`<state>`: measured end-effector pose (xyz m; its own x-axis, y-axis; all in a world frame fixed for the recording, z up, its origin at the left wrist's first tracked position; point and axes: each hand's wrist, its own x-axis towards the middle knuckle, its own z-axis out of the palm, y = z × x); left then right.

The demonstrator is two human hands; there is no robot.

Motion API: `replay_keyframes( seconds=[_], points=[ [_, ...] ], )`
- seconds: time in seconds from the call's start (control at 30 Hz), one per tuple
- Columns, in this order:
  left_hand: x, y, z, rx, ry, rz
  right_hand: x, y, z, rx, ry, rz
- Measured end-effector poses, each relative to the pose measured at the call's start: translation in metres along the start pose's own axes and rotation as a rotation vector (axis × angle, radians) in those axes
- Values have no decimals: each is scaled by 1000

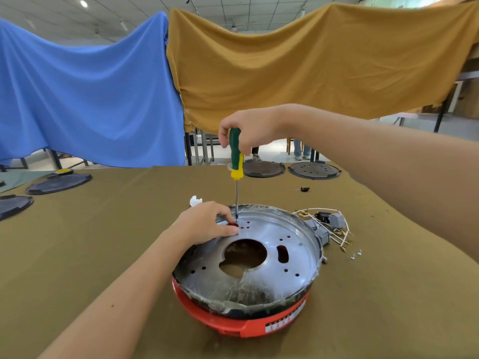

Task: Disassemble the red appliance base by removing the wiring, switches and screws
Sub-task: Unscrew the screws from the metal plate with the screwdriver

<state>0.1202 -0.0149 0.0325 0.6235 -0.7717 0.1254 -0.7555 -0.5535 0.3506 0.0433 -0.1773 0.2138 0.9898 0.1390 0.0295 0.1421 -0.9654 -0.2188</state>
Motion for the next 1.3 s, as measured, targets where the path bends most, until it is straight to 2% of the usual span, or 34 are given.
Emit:
replay_keyframes(
  seconds=[0.17, 0.2, 0.3, 0.37, 0.47, 0.6, 0.77, 0.93, 1.0, 1.13, 1.3],
  points=[
    [0, -1, 0, -5, -2, -10, 4, 0, 7, -275, 92, 122],
    [0, 0, 0, -4, -3, -9, 7, 1, 8, -268, 119, 101],
    [0, 0, 0, -8, -5, -10, 4, 1, 7, 30, 90, 18],
    [0, 0, 0, -5, -6, -6, 2, 1, 5, 117, 70, -7],
    [0, 1, -1, -9, -12, -8, 3, 1, 6, 105, 62, 38],
    [0, 0, 0, -6, -9, -4, 9, 3, 10, -168, 145, 87],
    [2, 0, 0, 0, -12, 1, 5, 3, 8, 178, 112, 10],
    [2, -1, 1, -11, -11, -9, 6, 5, 7, -122, 107, 90],
    [2, -1, 0, -12, -1, -14, 6, 8, 7, -50, 137, 48],
    [1, 1, 0, -9, 2, -13, -3, 10, 3, 164, 78, 1],
    [0, 2, -1, -17, -5, -37, 0, 18, 7, 0, 108, 52]
  ],
)
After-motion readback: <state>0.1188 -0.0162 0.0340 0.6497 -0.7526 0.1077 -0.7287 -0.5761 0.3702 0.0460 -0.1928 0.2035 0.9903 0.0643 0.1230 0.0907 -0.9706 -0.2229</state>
